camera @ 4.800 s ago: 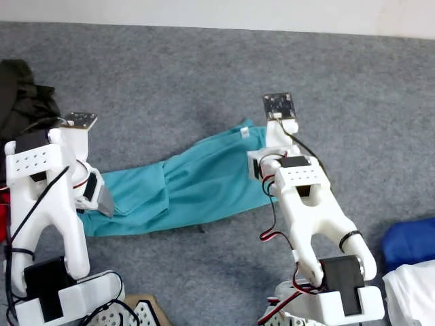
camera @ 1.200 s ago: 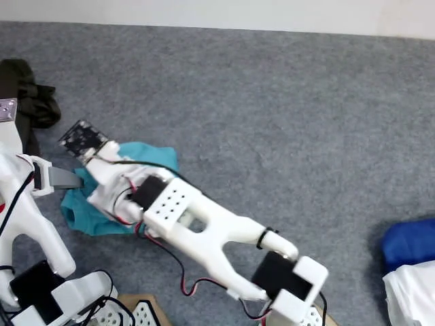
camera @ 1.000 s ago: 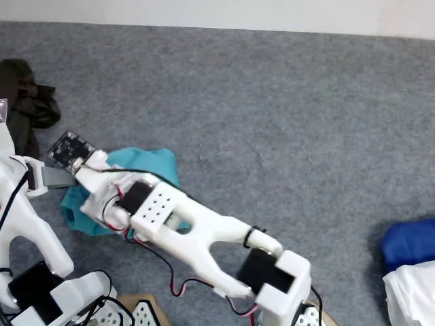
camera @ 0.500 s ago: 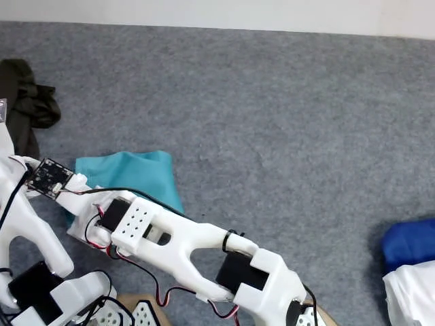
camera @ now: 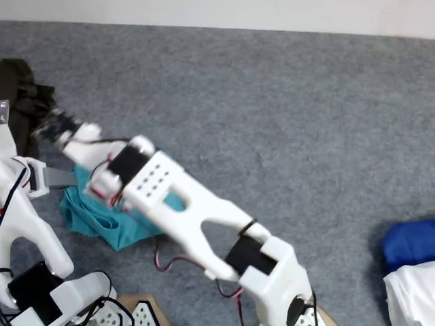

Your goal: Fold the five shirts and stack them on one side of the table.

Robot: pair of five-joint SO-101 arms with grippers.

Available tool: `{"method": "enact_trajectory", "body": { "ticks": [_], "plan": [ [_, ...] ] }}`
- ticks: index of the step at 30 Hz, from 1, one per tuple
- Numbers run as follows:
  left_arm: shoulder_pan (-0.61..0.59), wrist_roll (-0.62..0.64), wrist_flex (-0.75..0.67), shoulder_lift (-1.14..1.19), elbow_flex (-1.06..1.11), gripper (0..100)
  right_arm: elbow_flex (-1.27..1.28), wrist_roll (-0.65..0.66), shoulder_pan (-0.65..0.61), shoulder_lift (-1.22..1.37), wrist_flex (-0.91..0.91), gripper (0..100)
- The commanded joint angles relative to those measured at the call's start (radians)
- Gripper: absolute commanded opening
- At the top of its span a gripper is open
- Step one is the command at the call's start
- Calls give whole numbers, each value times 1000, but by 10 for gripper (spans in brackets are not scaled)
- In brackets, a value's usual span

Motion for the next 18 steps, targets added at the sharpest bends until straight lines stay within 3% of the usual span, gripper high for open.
{"method": "enact_trajectory", "body": {
  "ticks": [1,2,9,13,18],
  "plan": [
    [74,9,28,-30,-5,402,-85,-21,74,-24,113,65],
    [94,9,41,-30,-10,380,-87,-38,88,-25,133,4],
    [220,121,57,-31,-13,6,-77,-101,159,-25,243,8],
    [266,143,57,-30,-13,52,-25,-147,185,-44,248,8],
    [329,143,57,-30,-10,5,232,-153,180,-240,137,8]
  ]
}}
